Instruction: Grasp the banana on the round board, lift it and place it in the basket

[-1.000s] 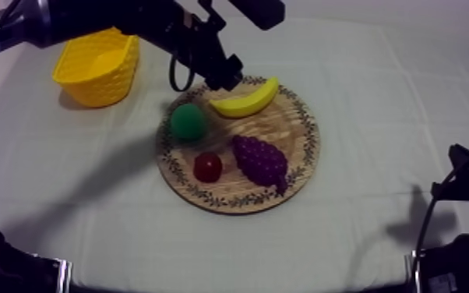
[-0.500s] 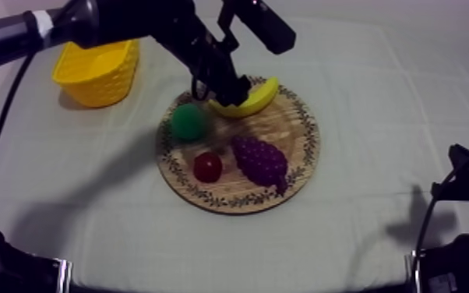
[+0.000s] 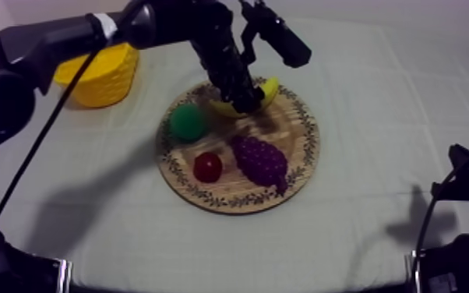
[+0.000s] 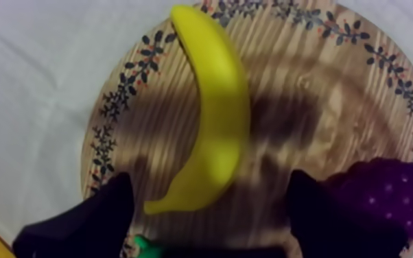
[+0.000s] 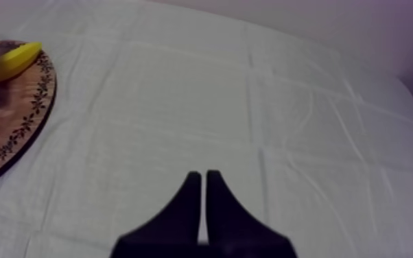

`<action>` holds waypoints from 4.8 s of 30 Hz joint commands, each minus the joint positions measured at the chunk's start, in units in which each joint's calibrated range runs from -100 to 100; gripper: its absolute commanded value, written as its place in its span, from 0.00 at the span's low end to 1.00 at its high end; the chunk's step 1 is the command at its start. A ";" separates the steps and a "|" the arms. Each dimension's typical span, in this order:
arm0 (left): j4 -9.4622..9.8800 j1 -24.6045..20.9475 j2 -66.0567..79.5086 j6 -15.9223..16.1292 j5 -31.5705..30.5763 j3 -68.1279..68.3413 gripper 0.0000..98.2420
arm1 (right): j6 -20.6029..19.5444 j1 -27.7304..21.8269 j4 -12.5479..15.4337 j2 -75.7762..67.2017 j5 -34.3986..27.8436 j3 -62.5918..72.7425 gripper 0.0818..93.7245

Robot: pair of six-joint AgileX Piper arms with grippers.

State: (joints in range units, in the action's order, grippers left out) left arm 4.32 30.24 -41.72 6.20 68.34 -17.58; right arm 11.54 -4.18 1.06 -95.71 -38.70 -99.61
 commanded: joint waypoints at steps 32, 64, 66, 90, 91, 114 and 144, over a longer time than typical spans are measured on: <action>5.29 1.26 -19.42 -5.18 19.98 -29.15 0.28 | 0.01 -0.03 -0.01 -0.05 -0.01 -0.05 0.00; 15.64 -13.41 11.36 -5.71 23.18 -15.15 0.27 | 0.01 -0.03 -0.01 -0.05 -0.01 -0.05 0.00; 15.74 -15.41 12.86 -5.97 22.41 -11.35 0.27 | 0.01 -0.03 -0.01 -0.05 -0.01 -0.05 0.00; 14.80 -22.39 9.03 -7.70 13.02 3.48 0.28 | 0.01 -0.03 -0.01 -0.05 -0.01 -0.05 0.00; 14.65 -22.48 8.56 -7.61 12.81 2.99 0.28 | 0.01 -0.03 -0.01 -0.05 -0.01 -0.05 0.00; 11.37 -24.63 -0.01 -2.76 10.49 -5.24 0.51 | 0.01 -0.03 -0.01 -0.05 -0.01 -0.05 0.00; 4.80 -23.86 46.78 -6.27 -17.21 41.19 0.00 | 0.01 -0.03 -0.01 -0.05 -0.01 -0.05 0.00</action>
State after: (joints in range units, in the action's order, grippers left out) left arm 9.58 6.55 -5.40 0.00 55.33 13.83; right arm 11.57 -4.18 1.06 -95.71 -38.70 -99.61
